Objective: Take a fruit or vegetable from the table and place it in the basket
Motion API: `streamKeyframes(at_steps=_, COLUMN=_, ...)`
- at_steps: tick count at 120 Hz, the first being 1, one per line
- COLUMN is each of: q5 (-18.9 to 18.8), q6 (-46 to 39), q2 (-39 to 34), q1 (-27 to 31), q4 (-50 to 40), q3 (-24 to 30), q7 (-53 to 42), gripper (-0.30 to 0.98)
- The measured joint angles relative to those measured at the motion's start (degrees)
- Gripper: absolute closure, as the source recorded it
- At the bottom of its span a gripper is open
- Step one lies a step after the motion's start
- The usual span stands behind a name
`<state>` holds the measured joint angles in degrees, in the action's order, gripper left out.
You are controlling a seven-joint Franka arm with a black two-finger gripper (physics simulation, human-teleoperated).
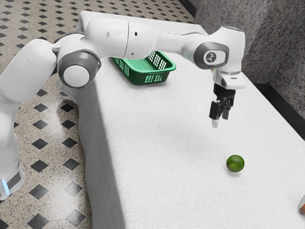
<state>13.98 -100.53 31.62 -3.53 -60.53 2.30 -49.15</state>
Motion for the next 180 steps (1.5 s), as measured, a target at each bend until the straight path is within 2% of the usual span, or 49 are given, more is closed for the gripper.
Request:
streamKeyframes(at_steps=19, q5=2.97, q6=-0.42, q2=0.07, q1=-0.17, q4=-0.37, q3=3.11, q7=-1.73, gripper=0.00)
streamKeyframes(at_steps=44, q5=5.75, q6=-1.03, q2=1.14, q1=-1.00, q4=-0.20, q3=4.22, q7=-3.42, gripper=0.00)
streamKeyframes(at_steps=180, q5=5.80, q6=-14.81, q2=9.27, q1=-3.02, q4=0.11, q3=4.22, q7=-11.49, gripper=0.00)
